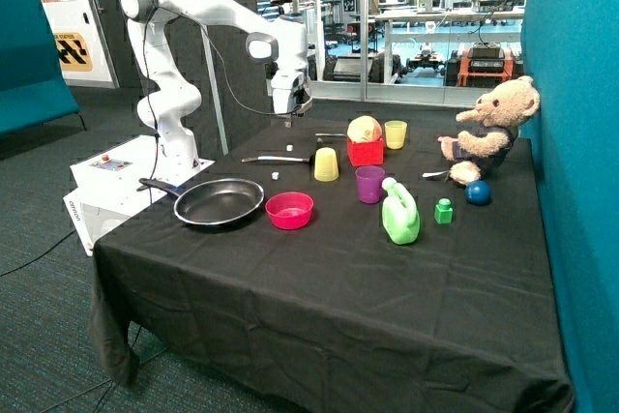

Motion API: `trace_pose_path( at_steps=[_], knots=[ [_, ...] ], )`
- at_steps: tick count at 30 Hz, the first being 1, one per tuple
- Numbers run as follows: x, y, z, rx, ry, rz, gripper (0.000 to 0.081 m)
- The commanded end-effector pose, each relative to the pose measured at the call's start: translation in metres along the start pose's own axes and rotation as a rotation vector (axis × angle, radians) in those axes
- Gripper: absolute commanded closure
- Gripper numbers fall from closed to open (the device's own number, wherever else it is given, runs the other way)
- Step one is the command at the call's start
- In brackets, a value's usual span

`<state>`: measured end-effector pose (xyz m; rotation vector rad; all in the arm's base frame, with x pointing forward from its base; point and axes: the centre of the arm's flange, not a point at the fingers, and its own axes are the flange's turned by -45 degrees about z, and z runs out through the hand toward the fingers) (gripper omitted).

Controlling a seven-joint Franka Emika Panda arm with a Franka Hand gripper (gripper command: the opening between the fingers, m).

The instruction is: Roll the dices in the bowl

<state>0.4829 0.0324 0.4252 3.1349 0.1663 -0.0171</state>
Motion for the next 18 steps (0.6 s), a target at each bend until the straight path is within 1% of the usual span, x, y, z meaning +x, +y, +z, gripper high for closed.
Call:
trace_pose_path(
  at_steps=[1,11,18],
  knots=[
    [-0.026,-0.036,0.016,0.0012,0.0111,-0.087,0.0581],
    [-0.047,-0.065,0.034,0.001,0.0111,-0.121,0.057],
    [-0.061,-0.082,0.049,0.0009,0.0111,-0.131,0.0476]
  ],
)
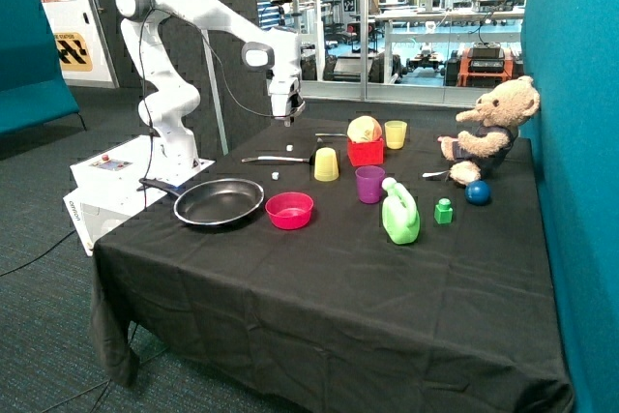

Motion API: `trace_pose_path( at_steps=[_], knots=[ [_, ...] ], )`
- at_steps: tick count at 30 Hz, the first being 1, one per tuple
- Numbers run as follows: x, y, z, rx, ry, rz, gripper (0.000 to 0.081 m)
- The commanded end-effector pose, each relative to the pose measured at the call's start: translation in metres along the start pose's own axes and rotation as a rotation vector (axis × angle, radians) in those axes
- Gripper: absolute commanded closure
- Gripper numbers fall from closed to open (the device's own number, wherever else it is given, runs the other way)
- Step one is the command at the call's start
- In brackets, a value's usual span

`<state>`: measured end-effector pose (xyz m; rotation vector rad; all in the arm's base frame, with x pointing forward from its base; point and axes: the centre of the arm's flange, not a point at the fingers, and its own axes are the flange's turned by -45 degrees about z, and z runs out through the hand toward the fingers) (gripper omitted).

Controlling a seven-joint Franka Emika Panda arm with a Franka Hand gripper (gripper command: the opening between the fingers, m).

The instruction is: Roll the dices in the bowl

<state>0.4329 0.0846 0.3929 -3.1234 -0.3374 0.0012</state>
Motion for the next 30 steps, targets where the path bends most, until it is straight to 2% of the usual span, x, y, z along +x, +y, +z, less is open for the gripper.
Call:
trace_pose_path(
  at_steps=[1,9,18,30],
  knots=[
    [-0.015,-0.027,0.017,-0.0001,0.0007,-0.022,0.0473],
    [-0.022,-0.049,0.033,-0.0001,0.0007,-0.021,0.0386],
    [-0.036,-0.062,0.054,-0.0001,0.0007,-0.017,0.0443],
    [-0.049,-0.068,0.065,-0.0001,0.0007,-0.015,0.0484]
  ],
)
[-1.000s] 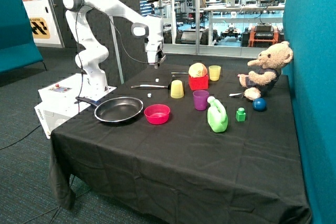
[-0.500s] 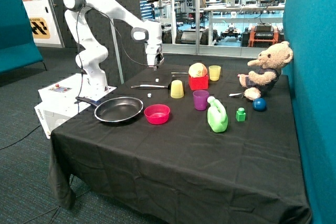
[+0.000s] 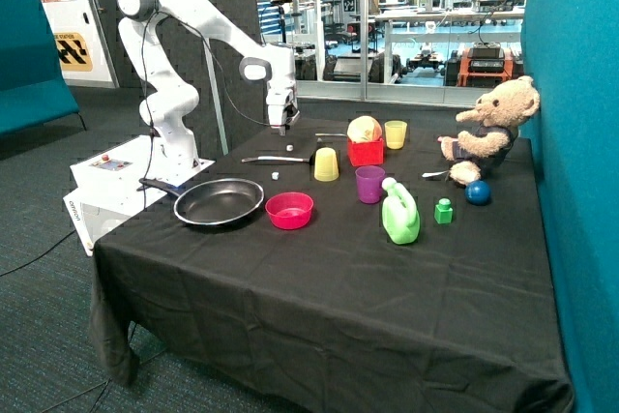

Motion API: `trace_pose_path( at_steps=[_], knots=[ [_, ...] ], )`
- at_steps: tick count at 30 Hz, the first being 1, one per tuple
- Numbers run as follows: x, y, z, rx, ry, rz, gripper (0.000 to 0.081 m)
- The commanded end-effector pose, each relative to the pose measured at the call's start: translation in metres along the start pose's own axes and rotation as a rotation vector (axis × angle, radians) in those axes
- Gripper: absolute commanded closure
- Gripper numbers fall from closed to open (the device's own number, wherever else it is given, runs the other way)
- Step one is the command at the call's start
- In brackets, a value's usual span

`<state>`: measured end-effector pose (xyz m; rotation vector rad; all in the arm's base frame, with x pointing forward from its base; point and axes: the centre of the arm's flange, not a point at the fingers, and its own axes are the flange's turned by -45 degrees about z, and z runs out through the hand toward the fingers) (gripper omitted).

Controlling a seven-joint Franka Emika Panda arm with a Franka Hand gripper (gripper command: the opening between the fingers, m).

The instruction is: Roll the dices in the bowl

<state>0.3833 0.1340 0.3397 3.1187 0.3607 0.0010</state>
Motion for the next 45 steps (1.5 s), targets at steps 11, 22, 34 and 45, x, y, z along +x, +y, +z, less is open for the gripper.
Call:
trace_pose_path(
  at_steps=[11,22,34,45],
  knots=[
    [-0.015,-0.007,0.019,0.0021,-0.0004,-0.002,0.0486],
    [-0.021,-0.009,0.034,0.0021,-0.0004,-0.004,0.0475],
    [-0.018,-0.023,0.046,0.0021,-0.0004,-0.017,0.0401],
    [-0.016,-0.021,0.054,0.0021,-0.0004,-0.028,0.0396]
  ],
)
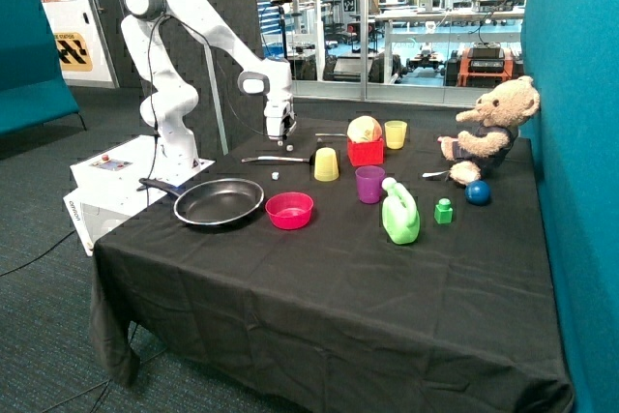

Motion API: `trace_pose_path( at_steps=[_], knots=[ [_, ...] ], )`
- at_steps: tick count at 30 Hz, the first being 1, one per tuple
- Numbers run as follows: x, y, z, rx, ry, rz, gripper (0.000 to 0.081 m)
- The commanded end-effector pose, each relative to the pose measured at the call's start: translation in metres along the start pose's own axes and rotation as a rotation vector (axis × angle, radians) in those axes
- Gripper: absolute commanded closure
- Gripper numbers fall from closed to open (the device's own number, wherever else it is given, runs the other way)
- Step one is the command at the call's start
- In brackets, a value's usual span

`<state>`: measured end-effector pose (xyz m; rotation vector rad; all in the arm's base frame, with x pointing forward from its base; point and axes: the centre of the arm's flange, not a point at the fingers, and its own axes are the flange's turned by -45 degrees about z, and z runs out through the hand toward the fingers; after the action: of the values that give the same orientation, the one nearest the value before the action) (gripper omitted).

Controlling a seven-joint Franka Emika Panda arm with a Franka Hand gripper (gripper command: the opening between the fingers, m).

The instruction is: Roll the dices in the bowl

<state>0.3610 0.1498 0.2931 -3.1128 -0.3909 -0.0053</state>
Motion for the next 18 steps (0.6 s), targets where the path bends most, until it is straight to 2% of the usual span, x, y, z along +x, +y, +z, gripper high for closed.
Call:
trace_pose_path(
  at_steps=[1,18],
  knots=[
    [0.0025,-0.0002,0.0083,-0.0038,-0.0039,-0.009,0.0396],
    [0.0104,0.0076,0.0156,-0.0038,-0.0039,-0.018,0.0428]
  ],
)
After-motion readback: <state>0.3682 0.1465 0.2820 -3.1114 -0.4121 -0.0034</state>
